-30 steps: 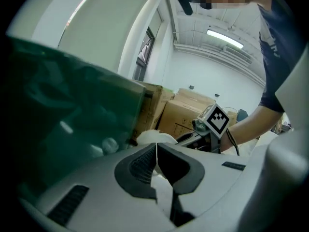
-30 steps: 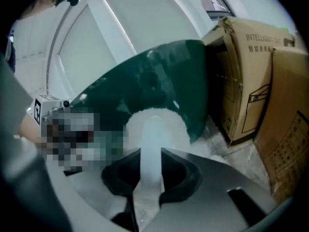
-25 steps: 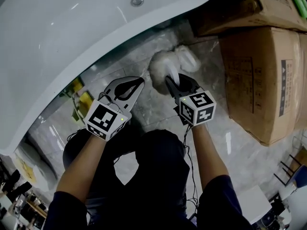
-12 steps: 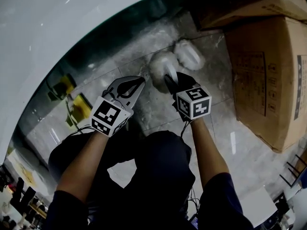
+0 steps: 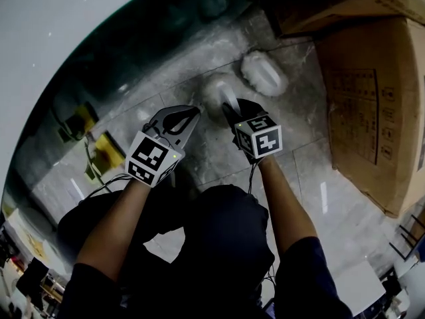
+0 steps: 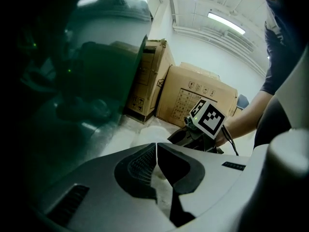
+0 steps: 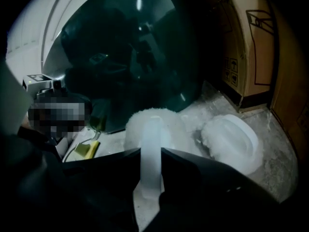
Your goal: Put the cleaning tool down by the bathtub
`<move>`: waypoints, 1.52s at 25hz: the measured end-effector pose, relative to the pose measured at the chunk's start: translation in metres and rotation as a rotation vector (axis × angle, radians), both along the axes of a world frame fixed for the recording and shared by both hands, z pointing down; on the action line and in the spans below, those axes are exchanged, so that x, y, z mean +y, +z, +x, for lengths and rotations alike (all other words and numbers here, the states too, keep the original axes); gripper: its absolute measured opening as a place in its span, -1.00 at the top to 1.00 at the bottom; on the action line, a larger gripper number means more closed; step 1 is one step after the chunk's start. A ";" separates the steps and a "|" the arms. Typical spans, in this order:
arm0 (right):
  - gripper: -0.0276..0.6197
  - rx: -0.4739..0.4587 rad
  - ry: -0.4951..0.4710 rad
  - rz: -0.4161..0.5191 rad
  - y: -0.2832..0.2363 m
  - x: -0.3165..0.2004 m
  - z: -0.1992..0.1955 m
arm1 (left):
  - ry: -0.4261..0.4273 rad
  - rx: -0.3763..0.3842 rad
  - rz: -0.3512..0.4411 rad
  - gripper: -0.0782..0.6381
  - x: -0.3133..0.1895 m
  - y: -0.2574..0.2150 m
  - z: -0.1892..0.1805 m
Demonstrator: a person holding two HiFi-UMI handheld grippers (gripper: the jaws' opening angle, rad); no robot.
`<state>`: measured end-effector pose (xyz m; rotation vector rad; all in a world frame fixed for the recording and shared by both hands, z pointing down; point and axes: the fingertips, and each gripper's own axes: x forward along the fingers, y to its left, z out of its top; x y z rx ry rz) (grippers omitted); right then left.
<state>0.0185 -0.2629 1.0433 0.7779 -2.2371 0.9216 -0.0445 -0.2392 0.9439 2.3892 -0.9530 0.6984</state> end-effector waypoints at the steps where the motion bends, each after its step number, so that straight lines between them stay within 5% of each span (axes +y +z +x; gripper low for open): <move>1: 0.65 0.009 -0.006 -0.005 0.006 0.001 -0.001 | 0.001 0.000 -0.001 0.68 0.000 0.003 0.000; 18: 0.64 0.183 -0.038 -0.075 0.074 0.015 0.008 | 0.023 -0.016 -0.042 0.68 0.007 0.037 0.001; 38: 0.64 0.271 -0.076 0.010 0.081 0.014 -0.003 | 0.044 -0.014 -0.067 0.68 0.017 0.052 0.002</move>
